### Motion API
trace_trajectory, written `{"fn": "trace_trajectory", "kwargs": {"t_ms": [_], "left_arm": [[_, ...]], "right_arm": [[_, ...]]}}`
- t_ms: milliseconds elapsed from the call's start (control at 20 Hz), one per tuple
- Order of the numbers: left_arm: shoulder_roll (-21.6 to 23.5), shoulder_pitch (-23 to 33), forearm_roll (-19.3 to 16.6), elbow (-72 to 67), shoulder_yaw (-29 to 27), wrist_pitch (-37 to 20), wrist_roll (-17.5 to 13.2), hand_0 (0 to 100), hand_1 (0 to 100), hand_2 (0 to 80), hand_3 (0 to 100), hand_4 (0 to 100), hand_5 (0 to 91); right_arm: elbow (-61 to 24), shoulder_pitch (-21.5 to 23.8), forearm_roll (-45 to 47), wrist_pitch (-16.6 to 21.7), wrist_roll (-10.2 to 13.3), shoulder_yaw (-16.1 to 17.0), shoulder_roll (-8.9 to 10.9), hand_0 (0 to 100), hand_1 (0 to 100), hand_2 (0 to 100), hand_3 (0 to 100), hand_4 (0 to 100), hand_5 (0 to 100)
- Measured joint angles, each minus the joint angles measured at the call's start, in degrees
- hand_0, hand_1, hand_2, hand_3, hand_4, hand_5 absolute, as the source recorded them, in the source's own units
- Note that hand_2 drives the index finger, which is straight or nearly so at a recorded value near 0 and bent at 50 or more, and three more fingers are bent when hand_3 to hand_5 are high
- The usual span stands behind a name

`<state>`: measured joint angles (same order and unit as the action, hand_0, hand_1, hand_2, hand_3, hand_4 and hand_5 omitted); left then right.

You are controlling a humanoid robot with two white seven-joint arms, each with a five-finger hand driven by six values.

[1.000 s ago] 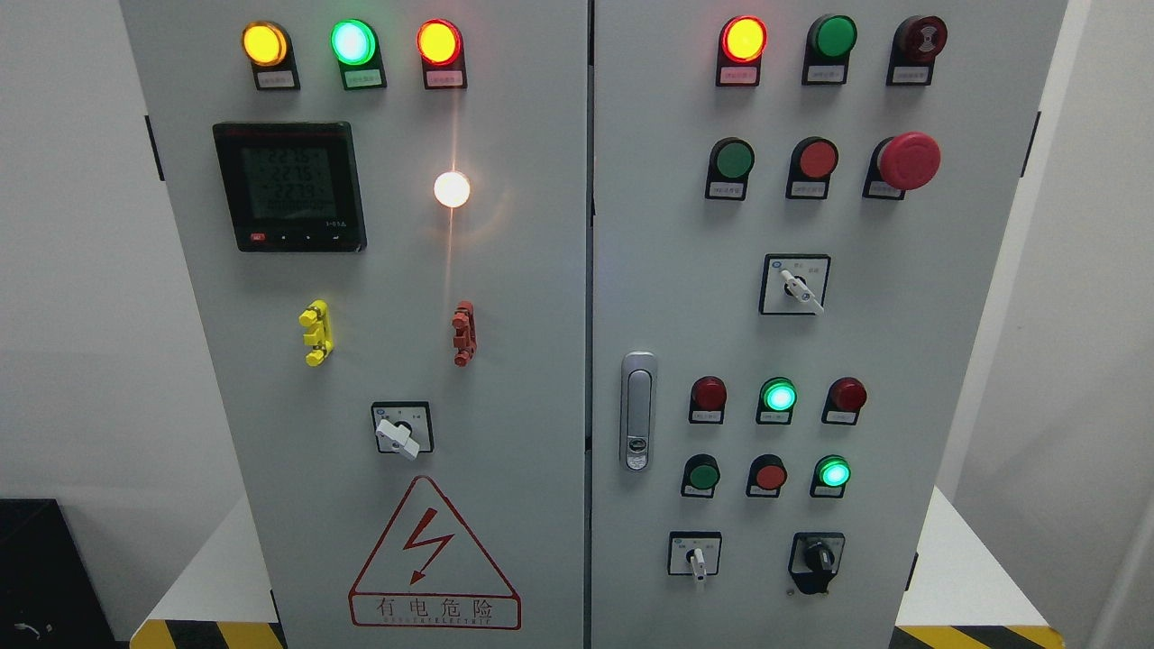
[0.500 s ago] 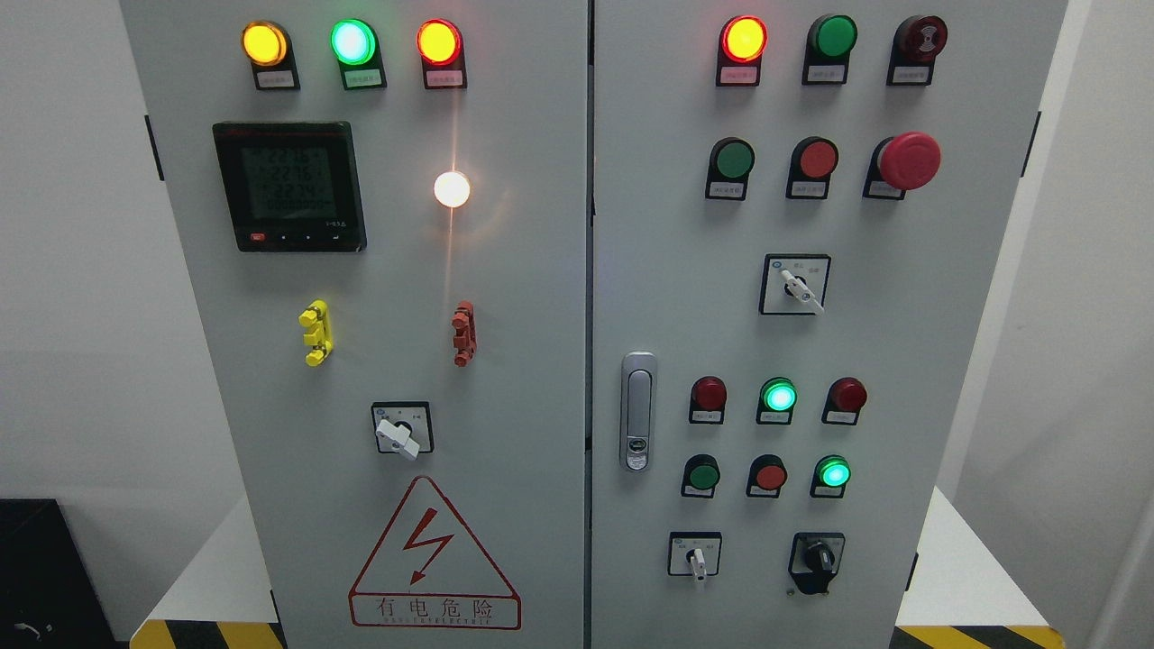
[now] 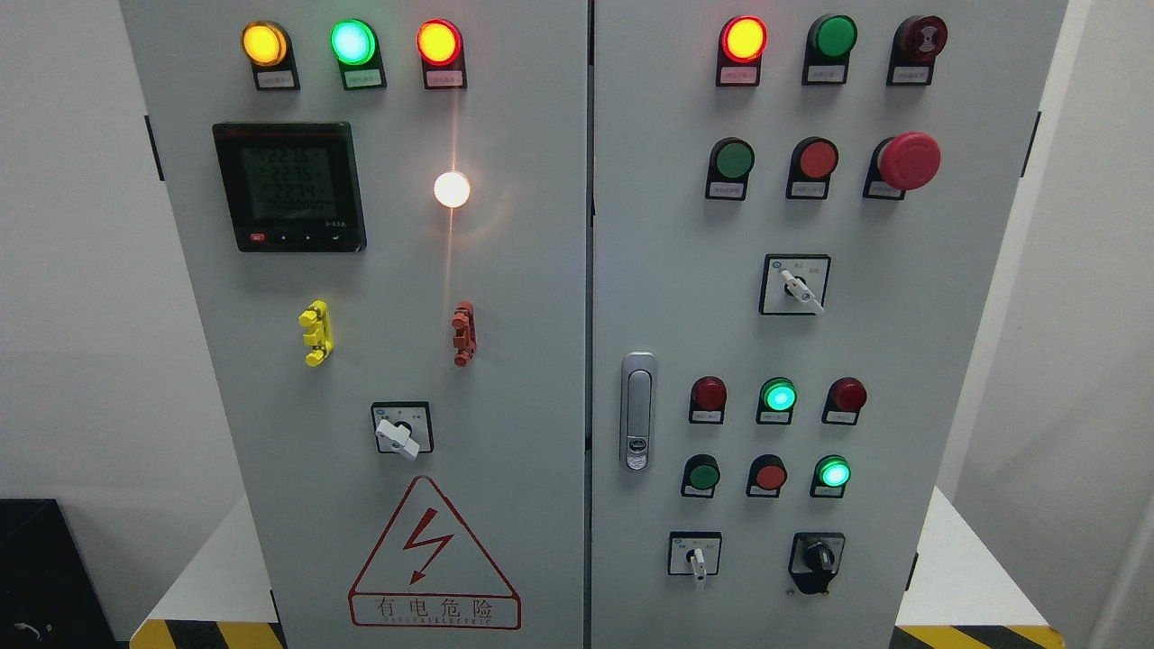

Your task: Flip black knob to close circuit

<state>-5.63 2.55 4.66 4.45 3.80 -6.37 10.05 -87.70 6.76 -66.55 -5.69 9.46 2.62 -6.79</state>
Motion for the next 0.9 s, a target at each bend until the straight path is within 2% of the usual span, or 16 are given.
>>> {"fn": "trace_trajectory", "kwargs": {"t_ms": [350, 900], "left_arm": [[0.0, 0.0, 0.0, 0.0, 0.0, 0.0, 0.0, 12, 56, 0.0, 0, 0, 0.0], [0.0, 0.0, 0.0, 0.0, 0.0, 0.0, 0.0, 12, 56, 0.0, 0, 0, 0.0]], "right_arm": [[-3.7, -2.2, -0.5, -3.1, -2.4, 0.9, -0.02, 0, 0, 90, 100, 100, 99], [-6.6, -6.7, -0.8, -4.8, -4.3, 1.5, -0.02, 0, 0, 90, 100, 100, 99]]}}
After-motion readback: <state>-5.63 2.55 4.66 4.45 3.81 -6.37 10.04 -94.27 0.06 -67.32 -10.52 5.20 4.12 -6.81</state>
